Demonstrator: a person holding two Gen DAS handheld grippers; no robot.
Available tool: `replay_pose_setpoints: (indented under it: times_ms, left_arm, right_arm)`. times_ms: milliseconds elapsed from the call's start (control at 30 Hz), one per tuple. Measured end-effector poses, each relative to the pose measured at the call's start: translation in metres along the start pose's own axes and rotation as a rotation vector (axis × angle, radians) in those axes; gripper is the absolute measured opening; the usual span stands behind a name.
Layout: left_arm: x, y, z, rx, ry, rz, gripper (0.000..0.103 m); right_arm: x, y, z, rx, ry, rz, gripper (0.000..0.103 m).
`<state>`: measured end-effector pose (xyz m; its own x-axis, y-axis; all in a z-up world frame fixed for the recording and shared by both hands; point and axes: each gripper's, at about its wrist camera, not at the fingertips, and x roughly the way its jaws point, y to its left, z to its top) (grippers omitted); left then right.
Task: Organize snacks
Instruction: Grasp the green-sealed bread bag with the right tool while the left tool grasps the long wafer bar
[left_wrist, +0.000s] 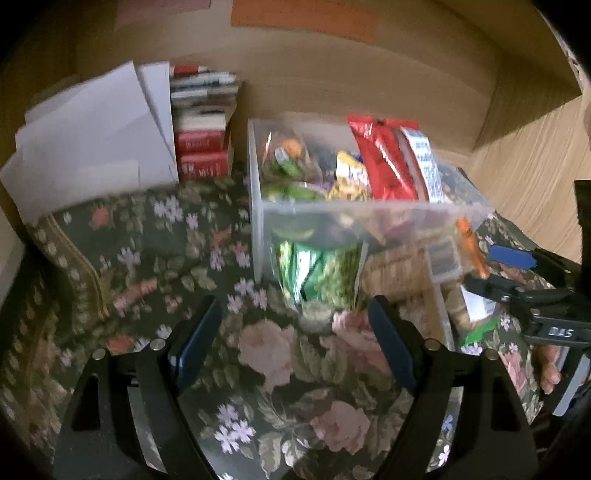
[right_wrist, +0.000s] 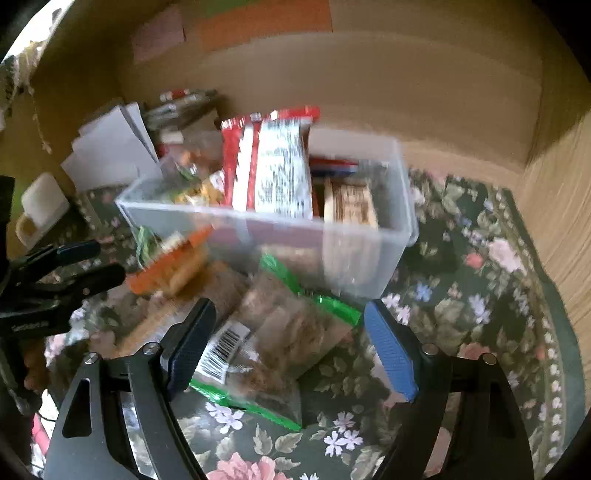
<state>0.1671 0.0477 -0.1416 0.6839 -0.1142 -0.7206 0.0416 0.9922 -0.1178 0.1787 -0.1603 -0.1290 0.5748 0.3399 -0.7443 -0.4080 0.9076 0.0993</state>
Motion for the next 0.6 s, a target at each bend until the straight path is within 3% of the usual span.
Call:
replay_pose_setpoints:
  times_ms: [167, 267, 300, 333, 367, 600]
  left_arm:
    - [-0.001, -0.007, -0.01, 0.003, 0.012, -0.025, 0.081]
    - [-0.003, -0.018, -0.012, 0.015, 0.011, -0.05, 0.075]
    - [-0.005, -0.021, -0.012, 0.02, 0.009, -0.057, 0.071]
    - [-0.007, -0.025, -0.012, 0.023, 0.006, -0.064, 0.07]
    - [-0.009, -0.029, -0.012, 0.028, 0.001, -0.077, 0.069]
    - [-0.002, -0.062, -0.015, 0.066, 0.04, -0.143, 0.061]
  right_arm:
    - [0.012, -0.002, -0.007, 0.025, 0.041, 0.028, 0.078]
    - [0.011, -0.001, -0.008, 0.021, 0.051, 0.049, 0.07]
    - [0.011, 0.0, -0.01, 0.014, 0.057, 0.055, 0.067]
    - [0.012, 0.001, -0.011, 0.005, 0.068, 0.064, 0.053]
    - [0.015, 0.002, -0.017, -0.012, 0.092, 0.066, 0.048]
    - [-0.005, -0.005, -0.026, 0.008, 0.035, 0.033, 0.044]
